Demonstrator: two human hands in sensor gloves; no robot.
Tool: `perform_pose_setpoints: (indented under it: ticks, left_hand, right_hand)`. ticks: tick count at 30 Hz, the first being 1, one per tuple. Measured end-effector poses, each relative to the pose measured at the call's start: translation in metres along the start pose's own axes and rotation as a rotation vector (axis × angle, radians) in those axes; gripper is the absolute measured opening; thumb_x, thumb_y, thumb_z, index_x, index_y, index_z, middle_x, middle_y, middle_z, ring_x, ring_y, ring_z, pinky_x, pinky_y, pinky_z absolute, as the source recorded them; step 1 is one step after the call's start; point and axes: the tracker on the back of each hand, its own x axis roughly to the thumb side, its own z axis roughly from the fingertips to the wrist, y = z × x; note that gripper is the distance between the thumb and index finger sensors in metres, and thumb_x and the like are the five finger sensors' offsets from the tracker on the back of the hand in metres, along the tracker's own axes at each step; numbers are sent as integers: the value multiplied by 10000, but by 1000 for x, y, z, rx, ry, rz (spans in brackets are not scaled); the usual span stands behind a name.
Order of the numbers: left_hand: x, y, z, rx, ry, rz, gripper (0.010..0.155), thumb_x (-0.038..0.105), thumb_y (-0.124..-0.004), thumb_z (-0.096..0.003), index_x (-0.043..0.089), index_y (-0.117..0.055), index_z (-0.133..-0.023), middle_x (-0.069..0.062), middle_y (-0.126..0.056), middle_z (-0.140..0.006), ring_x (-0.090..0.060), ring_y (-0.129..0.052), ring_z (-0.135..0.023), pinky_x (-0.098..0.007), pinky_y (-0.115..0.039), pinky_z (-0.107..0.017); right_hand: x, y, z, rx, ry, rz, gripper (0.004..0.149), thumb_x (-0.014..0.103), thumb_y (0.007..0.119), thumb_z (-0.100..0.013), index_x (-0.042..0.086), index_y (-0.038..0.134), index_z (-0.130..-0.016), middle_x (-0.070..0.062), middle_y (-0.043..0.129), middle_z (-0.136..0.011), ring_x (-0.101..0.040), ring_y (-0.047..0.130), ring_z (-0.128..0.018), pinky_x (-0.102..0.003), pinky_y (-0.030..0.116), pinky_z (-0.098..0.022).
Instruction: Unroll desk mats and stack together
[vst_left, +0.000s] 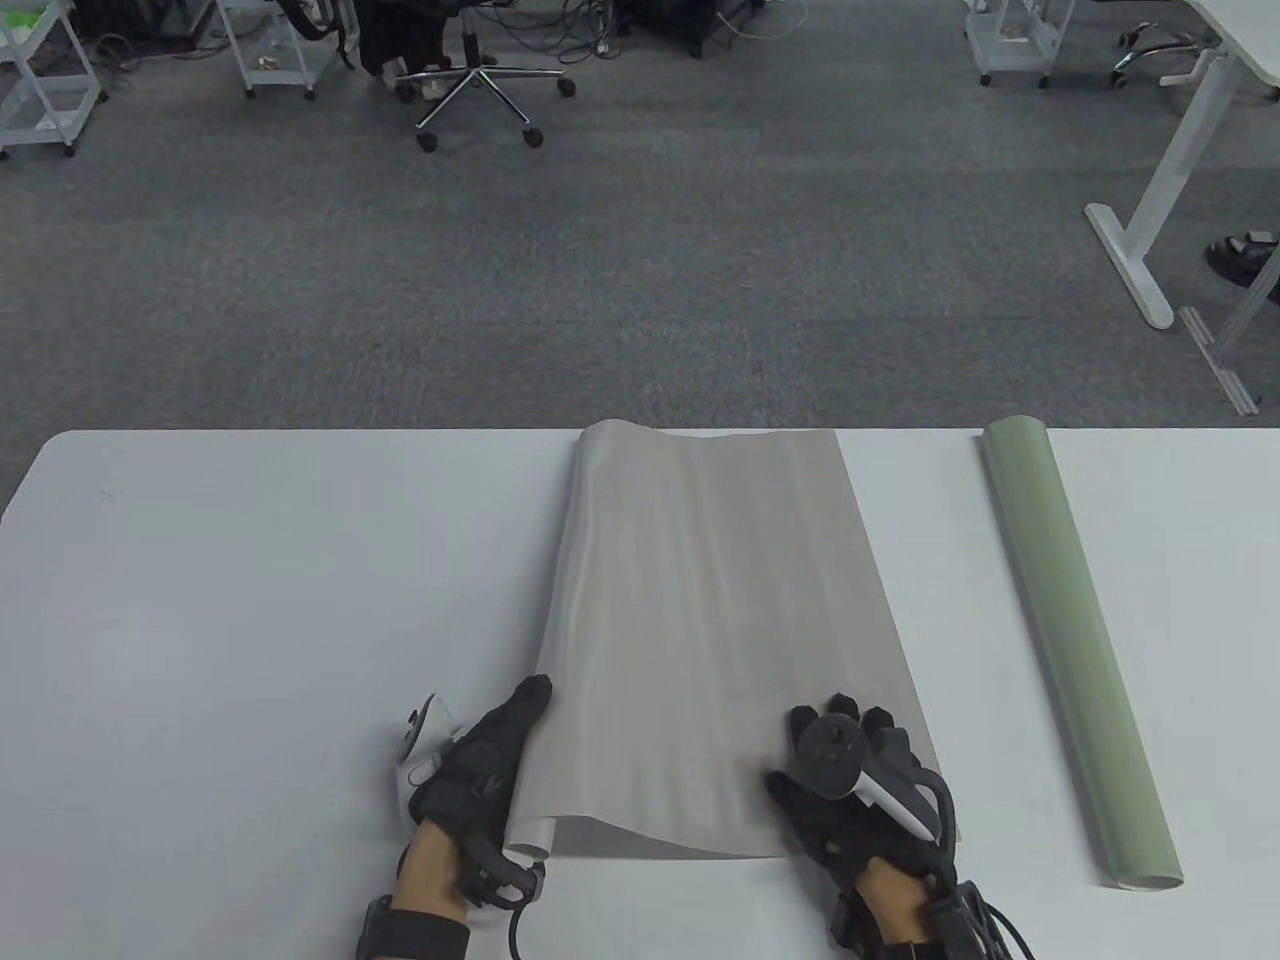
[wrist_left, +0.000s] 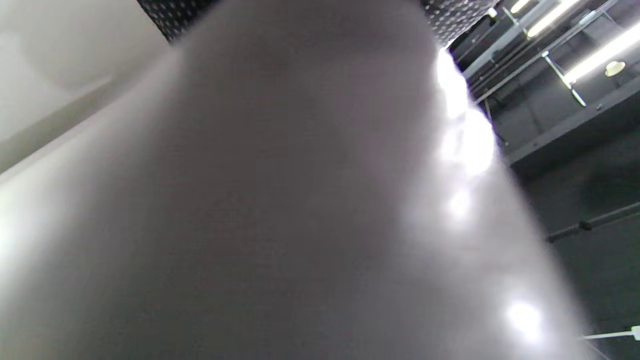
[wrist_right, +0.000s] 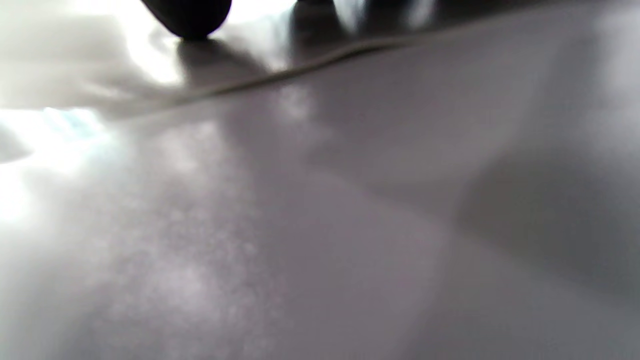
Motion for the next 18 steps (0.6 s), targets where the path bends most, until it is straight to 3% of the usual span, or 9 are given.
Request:
perform_pose_setpoints:
  ticks: [6,10,18]
  left_hand:
    - [-5,3,4,26,4,95,919,473,-581,-666,-75,-13,-1137,-227,-539,-1180,-326,-968,-855,-388,-959,-563]
    - [-6,4,3,-35,33,58,964,513,-565,-666,-110,17,-1114,-233,-560,-1163,-268,-989,-768,-348,-956,-525]
    - [-4,6,5,28,10,50,916,444,-600,-674,-60,8,-1138,-196,-554,-1171,-326,-914,-892,-426,-894,-612]
  right_hand:
    - [0,0,0,1,0,-5,753,493,561,-568,153,225,-1150,-289,68,-1153,-655,80,-992,-805,249,-584]
    - [-1,0,0,-1,-2,-9,751,491,565,-568,154,231,-1150,-288,75,-1154,-652,81,-994,-805,250,-583]
    - [-2,0,0,-1,2,-10,754,491,568,-568,154,227,-1150,-285,71,-1154,-652,79,-992,-804,249,-582]
